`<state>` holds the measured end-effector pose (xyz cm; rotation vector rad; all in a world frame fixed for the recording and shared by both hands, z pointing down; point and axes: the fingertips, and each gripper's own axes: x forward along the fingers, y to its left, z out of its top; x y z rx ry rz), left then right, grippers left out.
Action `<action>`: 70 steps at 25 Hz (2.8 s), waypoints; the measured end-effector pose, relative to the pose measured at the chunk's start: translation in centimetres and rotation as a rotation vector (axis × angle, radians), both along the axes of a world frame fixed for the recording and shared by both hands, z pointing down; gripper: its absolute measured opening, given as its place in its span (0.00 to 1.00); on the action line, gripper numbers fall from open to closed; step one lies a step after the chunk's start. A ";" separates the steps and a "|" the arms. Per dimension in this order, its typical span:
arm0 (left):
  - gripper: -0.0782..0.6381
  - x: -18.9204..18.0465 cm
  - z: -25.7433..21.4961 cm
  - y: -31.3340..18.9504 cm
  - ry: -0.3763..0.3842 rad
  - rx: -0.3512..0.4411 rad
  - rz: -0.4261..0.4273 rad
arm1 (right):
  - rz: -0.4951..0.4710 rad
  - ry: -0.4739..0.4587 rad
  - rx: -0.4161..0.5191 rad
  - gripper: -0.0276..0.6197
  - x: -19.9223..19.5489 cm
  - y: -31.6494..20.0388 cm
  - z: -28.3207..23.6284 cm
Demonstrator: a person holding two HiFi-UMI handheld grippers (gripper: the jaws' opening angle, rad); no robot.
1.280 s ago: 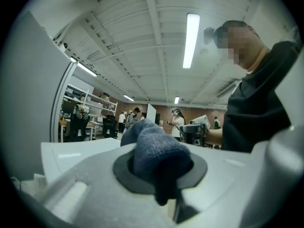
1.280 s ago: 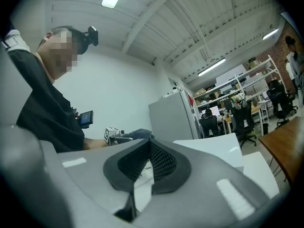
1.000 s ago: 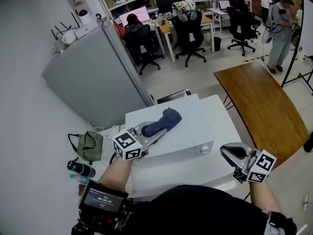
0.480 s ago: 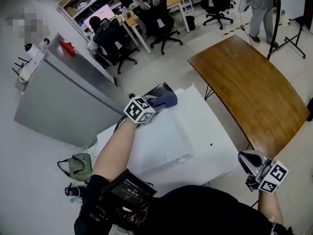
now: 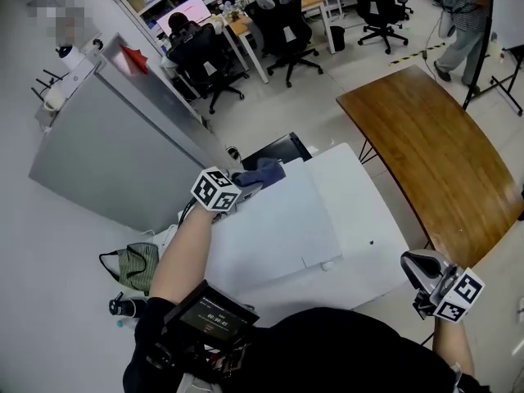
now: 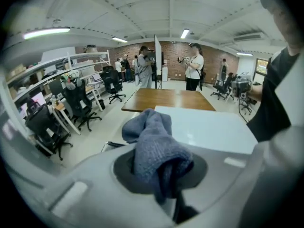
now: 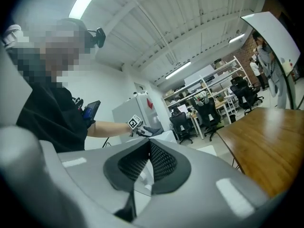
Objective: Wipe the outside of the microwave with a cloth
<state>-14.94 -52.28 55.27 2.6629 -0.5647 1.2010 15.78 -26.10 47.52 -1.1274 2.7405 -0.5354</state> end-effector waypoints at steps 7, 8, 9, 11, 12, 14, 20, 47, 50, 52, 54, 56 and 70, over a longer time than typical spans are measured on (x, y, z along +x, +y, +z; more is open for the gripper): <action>0.18 -19.8 0.0 3.8 0.027 -0.035 -0.208 | -0.107 0.066 0.025 0.05 -10.7 0.8 -2.5; 0.19 -22.3 -0.1 4.4 0.045 -0.037 -0.237 | -0.122 0.075 0.030 0.05 -12.6 1.2 -2.8; 0.19 -24.4 -0.3 5.0 0.061 -0.037 -0.260 | -0.136 0.086 0.036 0.05 -14.3 1.6 -3.3; 0.18 -27.7 -0.4 6.4 0.079 -0.040 -0.283 | -0.151 0.100 0.052 0.05 -17.4 2.5 -4.3; 0.19 -28.9 -0.4 7.0 0.073 -0.039 -0.286 | -0.153 0.104 0.058 0.05 -18.7 3.1 -4.7; 0.19 -30.5 -0.9 8.0 0.051 -0.011 -0.288 | -0.154 0.113 0.069 0.05 -20.7 4.5 -5.4; 0.19 -23.2 -7.1 7.2 0.142 0.110 -0.166 | -0.107 0.077 0.081 0.05 -19.7 5.8 -6.6; 0.19 -18.3 -0.3 8.6 0.006 0.044 -0.129 | -0.124 0.114 0.093 0.05 -14.1 4.8 -6.5; 0.19 -26.5 -0.1 11.5 0.002 0.037 -0.209 | -0.201 0.112 0.115 0.05 -19.6 4.8 -7.1; 0.19 -30.1 0.1 13.1 -0.013 0.028 -0.243 | -0.237 0.111 0.121 0.05 -22.0 5.0 -7.2; 0.19 -31.9 -0.8 13.9 -0.016 0.040 -0.281 | -0.259 0.109 0.127 0.05 -22.9 5.1 -7.6; 0.19 -31.1 -3.2 13.3 0.013 0.080 -0.300 | -0.260 0.101 0.136 0.05 -22.4 5.1 -8.1; 0.19 12.9 -2.7 6.3 0.112 0.113 0.136 | 0.072 0.076 0.087 0.05 2.1 6.8 -5.8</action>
